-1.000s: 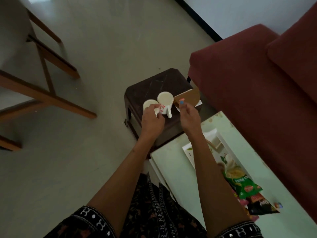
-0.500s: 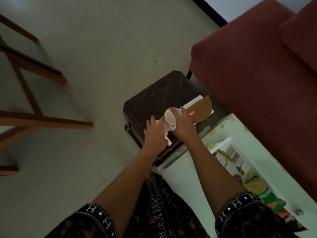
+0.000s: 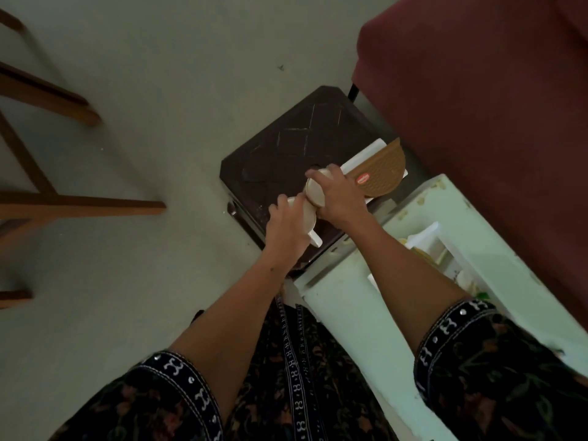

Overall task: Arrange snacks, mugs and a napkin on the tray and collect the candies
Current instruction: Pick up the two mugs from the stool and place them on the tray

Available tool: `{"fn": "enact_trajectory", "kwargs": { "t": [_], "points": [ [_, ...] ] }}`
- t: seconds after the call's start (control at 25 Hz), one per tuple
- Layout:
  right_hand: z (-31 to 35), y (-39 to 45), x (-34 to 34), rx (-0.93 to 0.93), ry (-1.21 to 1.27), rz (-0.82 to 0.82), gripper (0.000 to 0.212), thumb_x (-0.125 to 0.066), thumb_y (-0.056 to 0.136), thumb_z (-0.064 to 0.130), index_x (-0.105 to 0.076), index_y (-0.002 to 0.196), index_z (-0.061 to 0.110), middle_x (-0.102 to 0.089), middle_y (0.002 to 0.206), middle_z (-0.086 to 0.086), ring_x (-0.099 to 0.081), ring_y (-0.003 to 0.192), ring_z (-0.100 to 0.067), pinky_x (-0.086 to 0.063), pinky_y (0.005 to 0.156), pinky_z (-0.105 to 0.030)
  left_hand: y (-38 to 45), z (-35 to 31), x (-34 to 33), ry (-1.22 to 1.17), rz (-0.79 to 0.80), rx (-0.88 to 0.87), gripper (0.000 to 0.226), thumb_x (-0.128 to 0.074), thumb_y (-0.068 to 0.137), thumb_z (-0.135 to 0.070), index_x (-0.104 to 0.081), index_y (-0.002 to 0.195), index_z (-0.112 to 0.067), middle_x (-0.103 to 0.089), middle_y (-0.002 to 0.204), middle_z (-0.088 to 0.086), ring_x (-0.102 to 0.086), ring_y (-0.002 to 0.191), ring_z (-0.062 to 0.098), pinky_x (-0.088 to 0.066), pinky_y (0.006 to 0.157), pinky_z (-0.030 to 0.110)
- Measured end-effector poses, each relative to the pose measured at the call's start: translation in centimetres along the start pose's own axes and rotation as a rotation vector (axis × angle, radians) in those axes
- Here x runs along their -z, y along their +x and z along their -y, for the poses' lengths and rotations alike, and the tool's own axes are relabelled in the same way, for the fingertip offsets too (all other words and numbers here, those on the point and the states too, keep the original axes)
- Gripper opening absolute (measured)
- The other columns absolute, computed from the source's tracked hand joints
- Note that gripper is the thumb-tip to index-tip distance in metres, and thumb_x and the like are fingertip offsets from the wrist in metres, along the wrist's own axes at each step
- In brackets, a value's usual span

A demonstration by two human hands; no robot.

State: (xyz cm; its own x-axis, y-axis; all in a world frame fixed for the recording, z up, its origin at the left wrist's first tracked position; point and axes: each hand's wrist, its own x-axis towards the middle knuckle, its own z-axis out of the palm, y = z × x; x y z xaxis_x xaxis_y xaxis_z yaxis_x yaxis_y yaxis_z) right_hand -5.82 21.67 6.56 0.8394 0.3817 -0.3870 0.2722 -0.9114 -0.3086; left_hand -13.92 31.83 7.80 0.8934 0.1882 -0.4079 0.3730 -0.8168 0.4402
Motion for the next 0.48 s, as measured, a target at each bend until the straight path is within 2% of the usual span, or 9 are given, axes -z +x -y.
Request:
{"fn": "enact_trajectory", "kwargs": {
  "t": [0.16, 0.32, 0.48],
  "points": [
    [-0.8, -1.4, 0.5, -0.012, -0.001, -0.02, 0.074, -0.078, 0.067, 0.033, -0.043, 0.132, 0.033, -0.045, 0.128, -0.01, -0.05, 0.115, -0.033, -0.047, 0.088, -0.042, -1.6, -0.1, 0.0, -0.025, 0.026, 0.033, 0.084, -0.082, 0.06, -0.017, -0.037, 0.131, -0.017, -0.042, 0.125, 0.016, -0.045, 0.11, 0.035, -0.046, 0.089, 0.044],
    [-3.1, -5.6, 1.9, -0.013, -0.004, -0.02, 0.078, -0.081, 0.064, 0.032, -0.042, 0.132, 0.036, -0.044, 0.135, -0.007, -0.047, 0.122, -0.032, -0.048, 0.091, -0.043, -5.2, -2.6, -1.2, -0.019, 0.059, 0.037, 0.087, -0.083, 0.059, -0.02, -0.035, 0.132, -0.018, -0.041, 0.126, 0.015, -0.045, 0.112, 0.034, -0.046, 0.09, 0.044],
    [-7.2, -11.1, 3.9, -0.053, 0.008, -0.066, 0.079, -0.081, 0.059, 0.03, -0.046, 0.129, 0.037, -0.047, 0.133, -0.005, -0.052, 0.116, -0.03, -0.048, 0.089, -0.042, -9.0, -6.1, -4.0, -0.053, 0.076, 0.023, 0.09, -0.085, 0.057, -0.022, -0.036, 0.132, -0.018, -0.041, 0.125, 0.015, -0.045, 0.112, 0.034, -0.046, 0.09, 0.045]
  ]
}}
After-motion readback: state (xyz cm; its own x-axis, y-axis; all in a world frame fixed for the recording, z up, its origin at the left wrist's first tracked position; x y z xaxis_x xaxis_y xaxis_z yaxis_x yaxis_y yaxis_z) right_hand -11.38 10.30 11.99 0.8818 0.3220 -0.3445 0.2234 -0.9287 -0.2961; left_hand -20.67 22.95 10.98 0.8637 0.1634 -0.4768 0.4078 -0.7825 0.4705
